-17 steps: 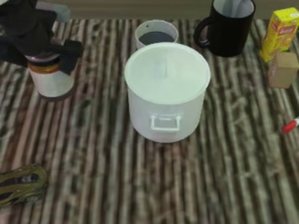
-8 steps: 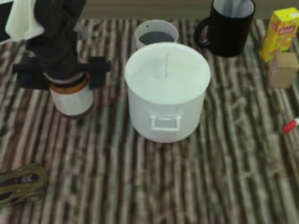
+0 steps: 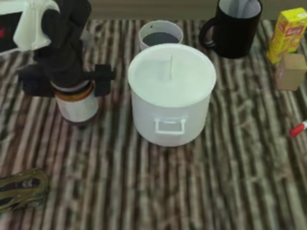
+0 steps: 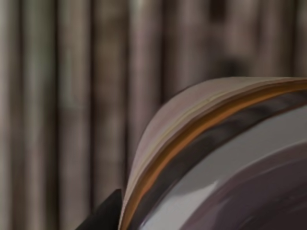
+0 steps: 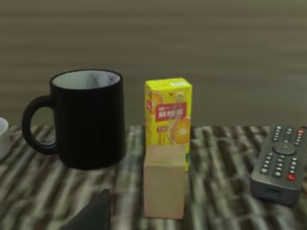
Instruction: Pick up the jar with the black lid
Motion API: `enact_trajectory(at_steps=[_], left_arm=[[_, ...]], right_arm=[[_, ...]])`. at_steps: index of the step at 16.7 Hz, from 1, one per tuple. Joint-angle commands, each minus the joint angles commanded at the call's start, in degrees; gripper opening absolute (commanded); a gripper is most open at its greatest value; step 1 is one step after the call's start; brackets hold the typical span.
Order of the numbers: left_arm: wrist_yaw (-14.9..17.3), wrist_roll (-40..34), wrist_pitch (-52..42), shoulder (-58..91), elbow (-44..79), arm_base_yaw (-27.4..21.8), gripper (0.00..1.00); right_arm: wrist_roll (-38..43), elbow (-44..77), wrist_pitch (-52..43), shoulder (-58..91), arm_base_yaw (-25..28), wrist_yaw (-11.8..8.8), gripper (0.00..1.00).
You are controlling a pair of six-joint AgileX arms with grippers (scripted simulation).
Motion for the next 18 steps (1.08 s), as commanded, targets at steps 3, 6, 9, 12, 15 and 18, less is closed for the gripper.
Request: enact_trajectory(at_steps=[3, 6, 9, 12, 15, 18], left_arm=[[-0.02, 0.30, 4.13, 1.99, -1.97, 0.07, 0.00], [-0.05, 0.33, 4.80, 2.33, -2.30, 0.11, 0.00], [-0.05, 0.33, 4.80, 2.33, -2.30, 0.11, 0.15], [-0.05, 0.33, 4.80, 2.33, -2.30, 0.11, 0.38], [-0.05, 0.33, 4.80, 2.33, -2.30, 0.11, 0.60], [-0.05, 0.33, 4.80, 2.33, -2.30, 0.11, 0.83]], right_arm=[[0.00, 0.00, 0.00, 0.00, 0.00, 0.00, 1.00], [0.00, 0.00, 0.00, 0.00, 0.00, 0.00, 1.00], [0.00, 0.00, 0.00, 0.00, 0.00, 0.00, 1.00], [0.00, 0.00, 0.00, 0.00, 0.00, 0.00, 1.00], [0.00, 0.00, 0.00, 0.00, 0.00, 0.00, 1.00], [0.00, 0.00, 0.00, 0.00, 0.00, 0.00, 1.00]])
